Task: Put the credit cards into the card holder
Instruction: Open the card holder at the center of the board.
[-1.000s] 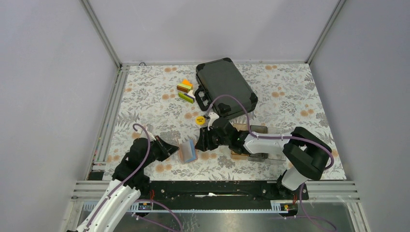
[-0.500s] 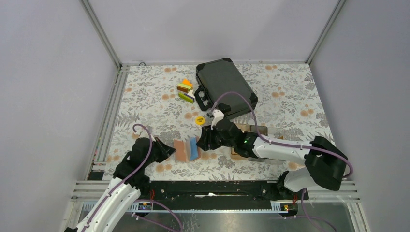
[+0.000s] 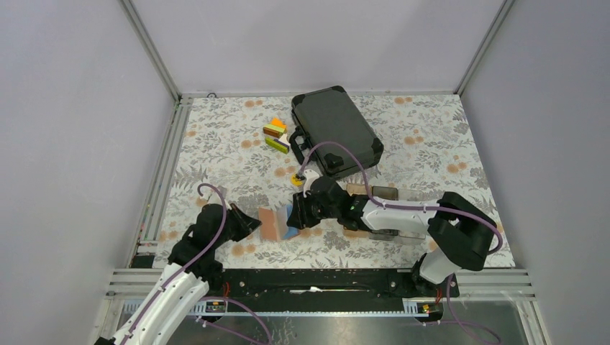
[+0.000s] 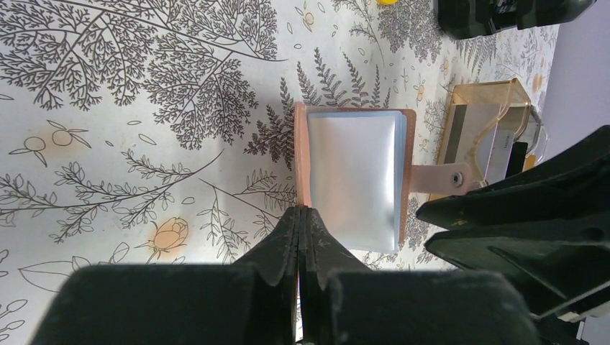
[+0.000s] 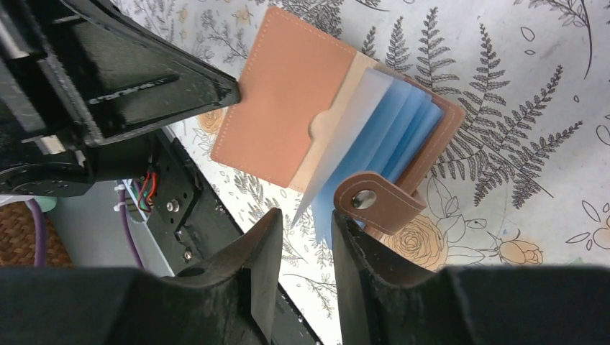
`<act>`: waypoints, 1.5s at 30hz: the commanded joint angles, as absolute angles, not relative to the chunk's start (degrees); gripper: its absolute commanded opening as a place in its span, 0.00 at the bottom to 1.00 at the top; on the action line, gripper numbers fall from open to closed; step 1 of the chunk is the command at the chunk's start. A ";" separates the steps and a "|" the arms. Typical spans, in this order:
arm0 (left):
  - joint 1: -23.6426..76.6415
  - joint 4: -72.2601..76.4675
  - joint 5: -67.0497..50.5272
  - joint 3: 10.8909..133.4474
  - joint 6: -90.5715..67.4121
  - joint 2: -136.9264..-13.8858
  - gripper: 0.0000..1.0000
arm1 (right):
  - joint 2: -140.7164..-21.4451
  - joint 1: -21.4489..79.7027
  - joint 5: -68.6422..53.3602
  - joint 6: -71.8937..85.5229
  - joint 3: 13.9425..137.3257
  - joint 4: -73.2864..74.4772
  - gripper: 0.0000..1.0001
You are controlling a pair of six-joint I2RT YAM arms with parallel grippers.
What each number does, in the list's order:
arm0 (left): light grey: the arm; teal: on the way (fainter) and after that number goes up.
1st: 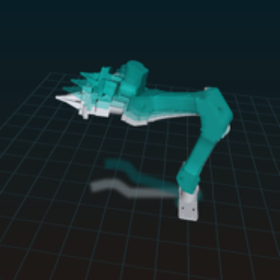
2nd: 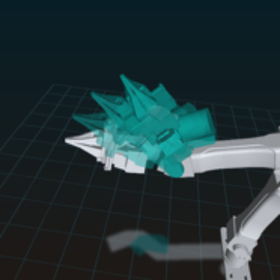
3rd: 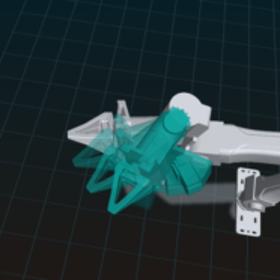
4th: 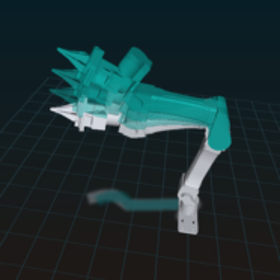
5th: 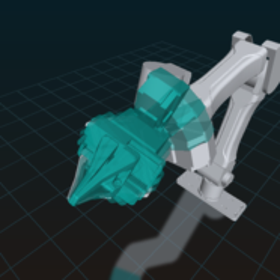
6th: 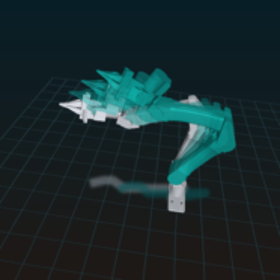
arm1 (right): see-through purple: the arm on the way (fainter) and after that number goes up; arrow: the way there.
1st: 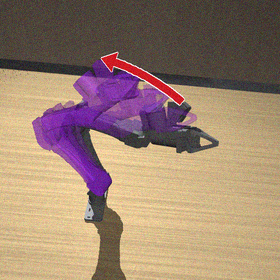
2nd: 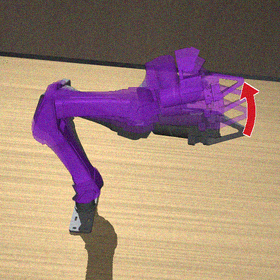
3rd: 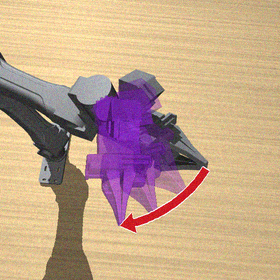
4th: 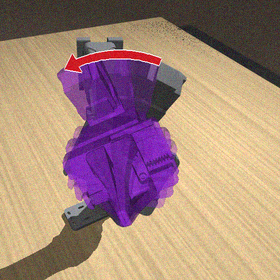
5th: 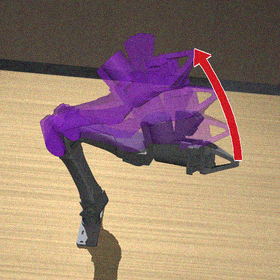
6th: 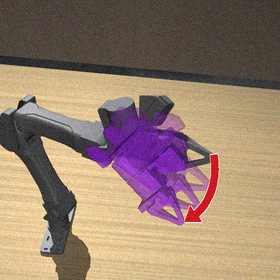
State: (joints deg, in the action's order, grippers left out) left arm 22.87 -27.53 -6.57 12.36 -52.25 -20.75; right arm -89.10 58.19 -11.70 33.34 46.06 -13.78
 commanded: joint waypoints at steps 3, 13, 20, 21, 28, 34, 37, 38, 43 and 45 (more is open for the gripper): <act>22.94 -27.07 -4.99 14.95 -51.06 -21.11 0.00 | -91.61 58.45 -9.11 34.34 48.78 -14.06 0.41; 22.94 -26.96 -5.37 14.69 -50.80 -21.30 0.00 | -96.02 58.47 -9.90 36.00 49.24 -16.11 0.42; 22.94 -26.90 -5.40 14.62 -50.78 -21.47 0.00 | -93.60 58.45 -5.08 34.90 49.15 -12.81 0.45; 22.94 -26.83 -5.43 14.59 -50.80 -21.47 0.00 | -92.78 58.45 -4.60 34.67 49.29 -12.38 0.45; 22.94 -26.82 -5.46 14.76 -50.70 -21.64 0.00 | -91.05 58.39 -1.85 34.02 50.01 -9.33 0.47; 22.94 -26.81 -5.46 14.68 -50.71 -21.55 0.00 | -93.09 58.43 -4.36 34.39 50.43 -9.95 0.44; 22.94 -26.86 -5.62 14.68 -50.67 -21.46 0.00 | -94.37 58.42 -4.61 34.91 50.49 -10.48 0.42; 22.94 -26.89 -5.60 14.68 -50.71 -21.45 0.00 | -94.66 58.37 -4.47 35.06 50.33 -10.73 0.42; 22.94 -26.94 -5.72 14.59 -50.71 -21.29 0.00 | -96.14 58.43 -3.46 35.61 50.02 -10.63 0.40; 22.94 -26.87 -5.77 14.59 -50.70 -21.28 0.00 | -96.85 58.37 -3.26 35.84 49.99 -10.55 0.40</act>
State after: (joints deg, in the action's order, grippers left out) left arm 22.87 -27.53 -6.20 12.43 -51.83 -21.15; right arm -95.72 58.19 -4.12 35.03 48.58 -9.72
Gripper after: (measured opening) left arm 0.014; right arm 0.404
